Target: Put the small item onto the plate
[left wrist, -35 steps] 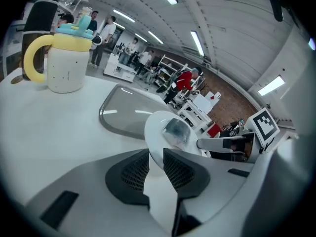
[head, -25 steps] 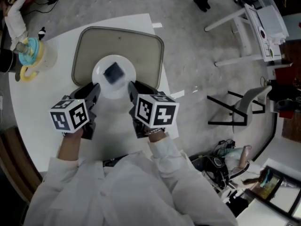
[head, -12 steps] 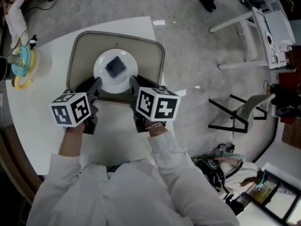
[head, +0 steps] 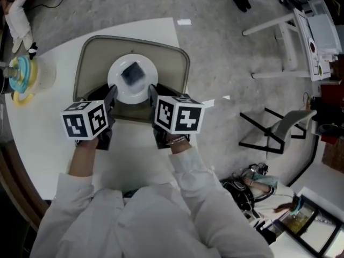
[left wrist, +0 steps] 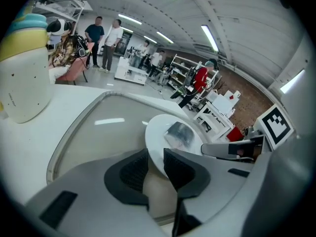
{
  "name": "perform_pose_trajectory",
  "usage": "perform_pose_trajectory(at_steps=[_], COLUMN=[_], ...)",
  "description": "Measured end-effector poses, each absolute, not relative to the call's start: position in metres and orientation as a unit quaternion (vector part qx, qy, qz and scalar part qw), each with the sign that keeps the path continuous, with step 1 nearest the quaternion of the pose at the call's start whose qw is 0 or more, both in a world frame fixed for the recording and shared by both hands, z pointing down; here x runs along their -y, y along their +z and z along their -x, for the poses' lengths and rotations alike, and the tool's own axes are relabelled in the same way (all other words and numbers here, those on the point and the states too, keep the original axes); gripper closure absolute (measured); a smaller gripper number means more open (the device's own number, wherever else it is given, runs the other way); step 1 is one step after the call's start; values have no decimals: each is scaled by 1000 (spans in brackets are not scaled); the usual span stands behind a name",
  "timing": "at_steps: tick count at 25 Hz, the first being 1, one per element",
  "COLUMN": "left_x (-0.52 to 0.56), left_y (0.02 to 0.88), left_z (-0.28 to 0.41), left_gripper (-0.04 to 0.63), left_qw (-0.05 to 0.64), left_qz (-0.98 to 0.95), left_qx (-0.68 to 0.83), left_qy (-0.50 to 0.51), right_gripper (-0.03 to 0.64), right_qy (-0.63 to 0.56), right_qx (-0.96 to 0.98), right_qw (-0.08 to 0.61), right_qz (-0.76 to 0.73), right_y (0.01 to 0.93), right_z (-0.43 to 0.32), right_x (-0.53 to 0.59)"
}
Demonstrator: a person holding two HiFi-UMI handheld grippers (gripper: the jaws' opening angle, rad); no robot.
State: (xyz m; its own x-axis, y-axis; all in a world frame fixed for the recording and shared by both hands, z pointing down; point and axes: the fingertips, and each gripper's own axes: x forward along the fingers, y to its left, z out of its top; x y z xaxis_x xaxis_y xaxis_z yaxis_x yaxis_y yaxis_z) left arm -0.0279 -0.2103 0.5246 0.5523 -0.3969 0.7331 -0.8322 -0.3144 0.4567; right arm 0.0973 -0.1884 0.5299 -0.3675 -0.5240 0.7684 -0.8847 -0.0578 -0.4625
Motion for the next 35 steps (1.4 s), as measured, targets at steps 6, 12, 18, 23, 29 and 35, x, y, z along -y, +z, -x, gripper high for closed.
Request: perform_pose_trajectory(at_steps=[6, 12, 18, 23, 29, 35], left_x=[212, 209, 209, 208, 206, 192], left_y=[533, 535, 531, 526, 510, 476], left_z=[27, 30, 27, 30, 38, 55], left_gripper=[511, 505, 502, 495, 495, 497], left_qw=[420, 414, 406, 399, 399, 384], left_qz=[-761, -769, -772, -778, -785, -800], left_qx=[402, 385, 387, 386, 386, 387], left_qy=[287, 300, 300, 295, 275, 251], right_gripper=[549, 549, 545, 515, 512, 513], right_qy=[493, 487, 465, 452, 436, 411], right_qx=[654, 659, 663, 671, 676, 693], right_qw=[204, 206, 220, 231, 210, 180], right_qz=[-536, -535, -544, -540, -556, -564], right_y=[537, 539, 536, 534, 513, 474], right_z=[-98, -95, -98, -97, -95, -83], right_x=[191, 190, 191, 189, 186, 171])
